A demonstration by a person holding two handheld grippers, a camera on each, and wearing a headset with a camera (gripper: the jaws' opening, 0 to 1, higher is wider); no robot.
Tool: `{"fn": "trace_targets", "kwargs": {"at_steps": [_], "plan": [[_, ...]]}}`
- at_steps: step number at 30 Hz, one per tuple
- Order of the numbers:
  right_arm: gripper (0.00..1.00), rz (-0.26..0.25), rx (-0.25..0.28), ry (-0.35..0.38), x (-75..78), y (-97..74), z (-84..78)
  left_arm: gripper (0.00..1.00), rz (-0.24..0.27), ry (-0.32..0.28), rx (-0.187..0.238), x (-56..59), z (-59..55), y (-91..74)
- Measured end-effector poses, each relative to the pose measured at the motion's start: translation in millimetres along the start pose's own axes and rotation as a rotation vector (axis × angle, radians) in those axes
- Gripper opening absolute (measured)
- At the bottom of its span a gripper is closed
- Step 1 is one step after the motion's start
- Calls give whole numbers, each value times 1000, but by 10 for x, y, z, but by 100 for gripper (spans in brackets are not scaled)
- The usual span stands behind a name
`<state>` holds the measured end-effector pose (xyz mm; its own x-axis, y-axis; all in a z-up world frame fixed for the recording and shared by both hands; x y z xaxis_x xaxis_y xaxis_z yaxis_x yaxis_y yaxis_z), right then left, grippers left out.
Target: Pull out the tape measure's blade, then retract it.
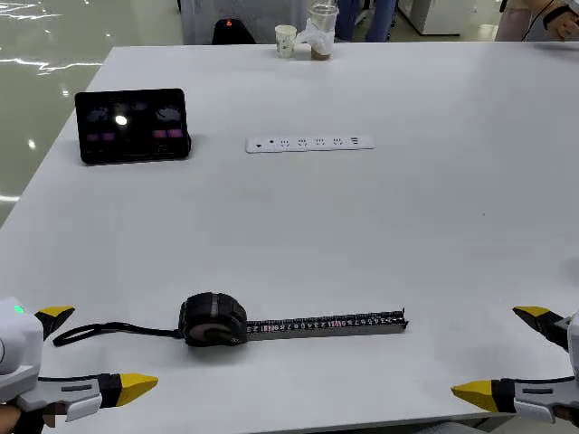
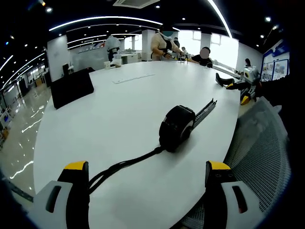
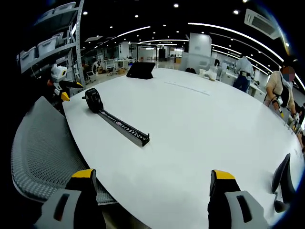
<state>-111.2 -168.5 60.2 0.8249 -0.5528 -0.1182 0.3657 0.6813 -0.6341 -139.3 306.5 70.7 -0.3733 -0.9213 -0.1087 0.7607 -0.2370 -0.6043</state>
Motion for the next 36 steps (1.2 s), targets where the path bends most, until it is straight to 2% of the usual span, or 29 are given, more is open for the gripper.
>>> {"fn": "trace_targets", "kwargs": {"at_steps": [5, 16, 18, 20, 23, 24, 26, 30, 32, 34, 36], "plan": [[99, 9, 2, -6, -13, 6, 4, 99, -7, 6, 13, 18, 38, -16], [99, 18, -7, -27, -21, 12, 32, 99, -19, 12, 0, 65, 59, 10], [99, 26, -15, -41, -31, 7, 32, 99, -2, 6, 29, 46, 106, 22], [99, 44, -16, -47, -58, 13, 39, 99, -18, -8, 54, 74, 155, 26], [99, 48, -24, -51, -64, 17, 33, 99, -14, 2, 35, 97, 152, 51], [99, 46, -22, -47, -61, 17, 37, 99, -17, -7, 42, 112, 171, 56], [99, 46, -8, -33, -55, 11, 64, 99, -42, -90, 51, 204, 227, 74], [99, 43, -8, -30, -35, 10, 74, 99, -41, -91, 51, 313, 290, 119], [99, 40, -18, -33, -30, 12, 71, 99, -33, -82, 32, 370, 298, 161], [99, 39, -28, -31, -24, 18, 62, 99, -44, -76, 25, 442, 321, 186], [99, 40, -30, -31, -21, 22, 61, 99, -52, -76, 28, 464, 353, 225]]}}
Point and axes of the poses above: the centre of the closed fingertips' face, and the gripper's own axes: y roughly forward along the fingers, x roughly to its right, z roughly out of its top, the point moved 3 cm from there along -y, roughly backward along the fingers, and after that the axes turned 11 degrees about z, right-handed, at the moved point
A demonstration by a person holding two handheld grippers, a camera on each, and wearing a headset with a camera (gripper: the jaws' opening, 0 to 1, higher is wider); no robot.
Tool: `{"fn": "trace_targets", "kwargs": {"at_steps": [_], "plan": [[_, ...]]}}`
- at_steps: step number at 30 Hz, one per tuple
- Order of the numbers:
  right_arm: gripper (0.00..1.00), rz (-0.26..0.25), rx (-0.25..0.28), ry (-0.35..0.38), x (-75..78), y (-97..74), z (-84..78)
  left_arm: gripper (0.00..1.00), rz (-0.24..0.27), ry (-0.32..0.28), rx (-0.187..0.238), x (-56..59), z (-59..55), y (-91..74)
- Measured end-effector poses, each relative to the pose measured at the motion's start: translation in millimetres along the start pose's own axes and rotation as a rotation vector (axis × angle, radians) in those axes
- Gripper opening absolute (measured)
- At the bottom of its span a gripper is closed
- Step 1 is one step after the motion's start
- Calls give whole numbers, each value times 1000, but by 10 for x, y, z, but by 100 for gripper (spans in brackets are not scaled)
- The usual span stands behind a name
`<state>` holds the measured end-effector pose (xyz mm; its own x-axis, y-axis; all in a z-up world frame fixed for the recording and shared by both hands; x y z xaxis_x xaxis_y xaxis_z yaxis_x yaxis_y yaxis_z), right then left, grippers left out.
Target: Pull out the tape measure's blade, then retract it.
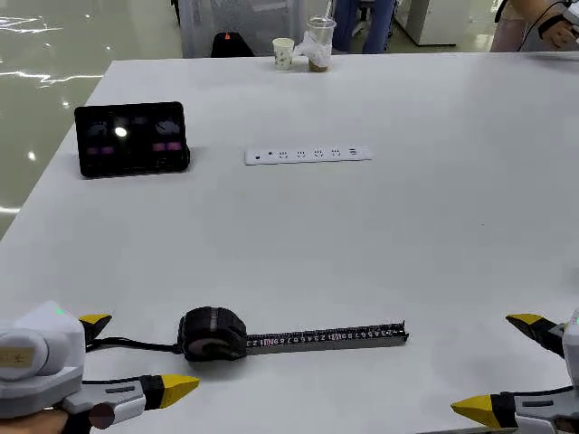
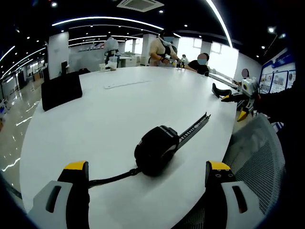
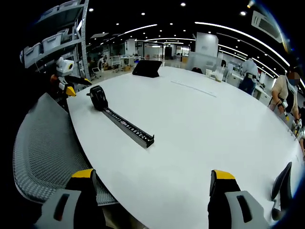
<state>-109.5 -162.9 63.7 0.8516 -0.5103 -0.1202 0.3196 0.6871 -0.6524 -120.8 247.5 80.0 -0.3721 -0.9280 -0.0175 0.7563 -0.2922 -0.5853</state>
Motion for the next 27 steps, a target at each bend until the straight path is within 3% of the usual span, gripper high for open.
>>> {"fn": "trace_targets", "kwargs": {"at_steps": [8, 13, 19, 27], "plan": [[99, 18, -23, -12, -1, 61, 18, 99, -40, 8, 5, 267, 106, 126], [99, 39, -35, -35, 33, 96, 52, 99, -58, -37, 8, 396, 177, 203], [99, 60, -61, -68, 48, 139, 90, 99, -53, -80, 21, 482, 279, 313], [99, 96, -91, -126, 25, 217, 191, 99, -16, -50, 0, 570, 316, 397]]}}
Point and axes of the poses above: the centre of the closed fingertips' face, and the gripper's own axes: y roughly forward along the fingers, x roughly to its right, z roughly out of its top, the point moved 3 cm from there along -y, roughly backward along the fingers, and after that the axes turned 11 degrees about z, right-handed, at the moved point
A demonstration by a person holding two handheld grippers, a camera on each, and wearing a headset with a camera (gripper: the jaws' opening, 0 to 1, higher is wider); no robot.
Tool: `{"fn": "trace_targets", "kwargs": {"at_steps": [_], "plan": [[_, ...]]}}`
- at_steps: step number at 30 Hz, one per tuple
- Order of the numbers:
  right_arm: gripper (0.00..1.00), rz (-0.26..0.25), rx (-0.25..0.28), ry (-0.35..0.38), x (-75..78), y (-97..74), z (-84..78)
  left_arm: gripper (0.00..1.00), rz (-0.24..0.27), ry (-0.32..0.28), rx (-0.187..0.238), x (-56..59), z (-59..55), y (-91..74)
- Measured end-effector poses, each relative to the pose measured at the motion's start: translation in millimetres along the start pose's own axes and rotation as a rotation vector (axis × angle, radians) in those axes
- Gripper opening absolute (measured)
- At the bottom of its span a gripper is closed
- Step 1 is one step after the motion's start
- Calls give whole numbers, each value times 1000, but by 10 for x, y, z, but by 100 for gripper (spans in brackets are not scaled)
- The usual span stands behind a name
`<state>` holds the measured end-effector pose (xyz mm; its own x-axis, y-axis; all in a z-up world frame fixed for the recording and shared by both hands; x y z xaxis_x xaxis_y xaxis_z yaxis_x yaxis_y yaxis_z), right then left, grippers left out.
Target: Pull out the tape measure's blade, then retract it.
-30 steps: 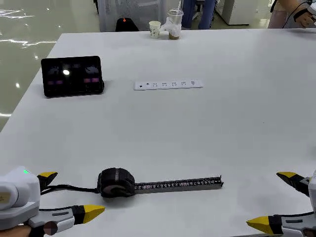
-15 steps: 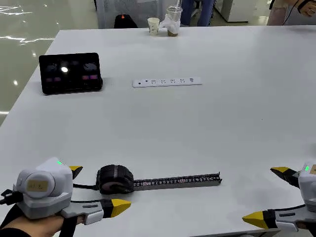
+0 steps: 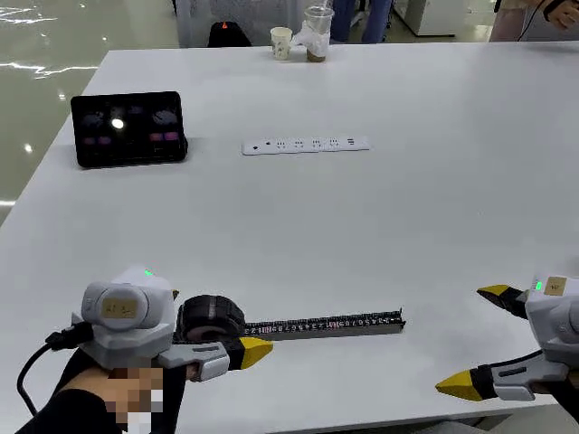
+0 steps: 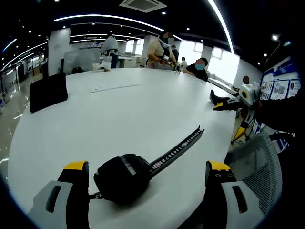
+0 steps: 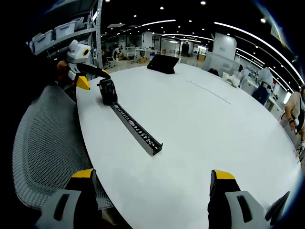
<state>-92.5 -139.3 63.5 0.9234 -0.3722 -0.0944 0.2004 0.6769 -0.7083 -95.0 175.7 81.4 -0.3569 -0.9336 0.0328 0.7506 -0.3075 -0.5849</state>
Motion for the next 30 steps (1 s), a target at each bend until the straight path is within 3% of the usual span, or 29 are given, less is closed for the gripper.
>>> {"fn": "trace_targets", "kwargs": {"at_steps": [7, 13, 16, 19, 24, 25, 26, 27, 30], "plan": [[99, 25, -21, -59, 18, 99, 114, 99, 92, -7, -71, -44, -84, 120], [99, 44, -53, -103, 29, 140, 175, 99, 69, -64, -67, -15, 82, 140], [99, 62, -82, -134, 23, 175, 222, 99, 105, -124, -89, -43, 144, 173], [99, 79, -97, -154, 32, 209, 263, 99, 136, -107, -124, -83, 147, 229], [99, 107, -127, -187, 93, 267, 294, 99, 203, -117, -127, -136, 162, 272], [99, 111, -132, -191, 97, 276, 300, 99, 207, -151, -129, -126, 164, 272], [99, 114, -137, -197, 109, 292, 304, 99, 204, -242, -130, -87, 184, 276], [99, 117, -143, -202, 117, 304, 303, 99, 207, -290, -126, -72, 204, 283], [99, 128, -153, -205, 134, 338, 319, 99, 265, -246, -96, -99, 237, 298]]}}
Point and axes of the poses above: the centre of the closed fingertips' face, and the gripper's own axes: y roughly forward along the fingers, x roughly to its right, z roughly out of its top, the point moved 3 cm from there along -y, roughly backward along the fingers, and after that the axes turned 11 degrees about z, right-handed, at the moved point
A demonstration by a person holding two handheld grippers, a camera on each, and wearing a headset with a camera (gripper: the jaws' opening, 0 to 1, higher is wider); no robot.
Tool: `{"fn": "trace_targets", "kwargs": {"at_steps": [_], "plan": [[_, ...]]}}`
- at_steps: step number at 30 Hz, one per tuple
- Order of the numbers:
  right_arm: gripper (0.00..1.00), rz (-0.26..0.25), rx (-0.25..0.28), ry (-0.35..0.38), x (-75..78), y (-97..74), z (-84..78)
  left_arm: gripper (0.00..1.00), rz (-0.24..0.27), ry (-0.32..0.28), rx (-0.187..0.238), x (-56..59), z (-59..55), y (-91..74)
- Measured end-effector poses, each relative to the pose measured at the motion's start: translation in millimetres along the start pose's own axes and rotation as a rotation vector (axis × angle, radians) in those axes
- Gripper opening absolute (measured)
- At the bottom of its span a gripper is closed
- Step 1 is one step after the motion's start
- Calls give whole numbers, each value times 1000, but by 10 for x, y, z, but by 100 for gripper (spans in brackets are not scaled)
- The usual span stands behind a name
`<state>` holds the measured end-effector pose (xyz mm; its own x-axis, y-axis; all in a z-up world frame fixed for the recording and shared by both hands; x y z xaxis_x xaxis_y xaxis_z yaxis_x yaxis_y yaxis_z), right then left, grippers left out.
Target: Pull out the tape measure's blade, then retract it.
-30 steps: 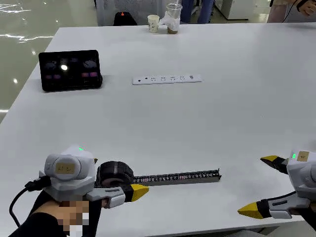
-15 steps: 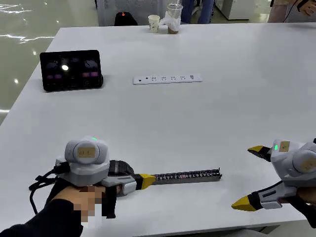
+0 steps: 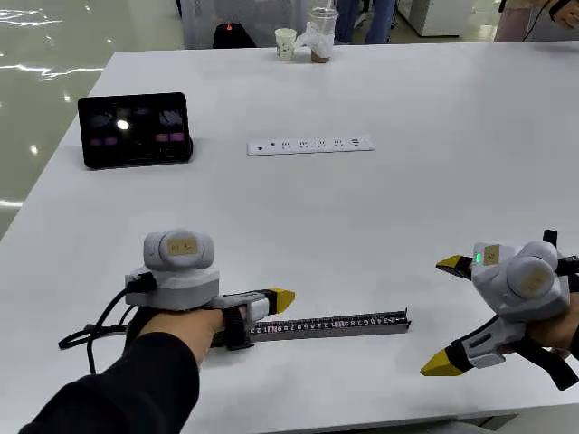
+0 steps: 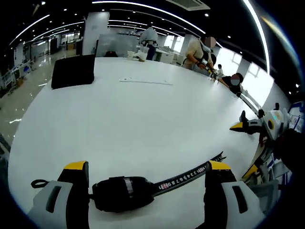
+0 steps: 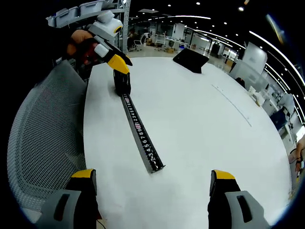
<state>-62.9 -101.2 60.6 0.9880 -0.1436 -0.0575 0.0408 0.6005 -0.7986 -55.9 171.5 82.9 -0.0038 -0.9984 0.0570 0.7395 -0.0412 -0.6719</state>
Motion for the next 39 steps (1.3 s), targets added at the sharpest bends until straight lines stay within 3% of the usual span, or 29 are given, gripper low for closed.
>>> {"fn": "trace_targets", "kwargs": {"at_steps": [4, 7, 14, 17, 20, 21, 27, 30, 34, 36, 39], "plan": [[99, 13, -11, -16, 57, 48, 3, 99, 26, -7, 19, -7, -32, -10], [99, 20, -22, -26, 103, 79, 9, 99, 63, 45, 55, -66, -84, 22], [99, 47, -54, -70, 197, 167, 37, 99, 98, 69, 68, -139, -393, 45], [99, 56, -69, -87, 207, 201, 66, 99, 98, 48, 112, -219, -390, 77], [99, 68, -78, -104, 217, 238, 94, 99, 140, 14, 111, -325, -413, 97], [99, 72, -82, -106, 217, 255, 102, 99, 126, -9, 125, -313, -397, 91], [99, 99, -95, -122, 214, 353, 126, 99, 111, -2, 177, -273, -323, 104], [99, 113, -99, -138, 209, 389, 137, 98, 105, 8, 177, -240, -339, 121], [93, 134, -128, -151, 223, 424, 119, 97, 97, -2, 157, -228, -404, 175], [88, 147, -135, -164, 222, 432, 105, 99, 63, -46, 212, -190, -342, 176], [77, 172, -143, -164, 219, 448, 66, 99, 71, 4, 206, -172, -366, 186]]}}
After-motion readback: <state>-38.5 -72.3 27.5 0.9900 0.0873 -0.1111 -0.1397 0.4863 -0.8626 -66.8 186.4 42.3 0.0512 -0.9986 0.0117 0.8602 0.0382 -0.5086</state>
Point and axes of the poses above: the centre of the closed fingertips' face, and the gripper's own axes: y roughly forward along the fingers, x roughly to its right, z roughly out of its top, the point moved 3 cm from there along -y, roughly backward along the fingers, and after that the axes turned 11 degrees about z, right-handed, at the moved point
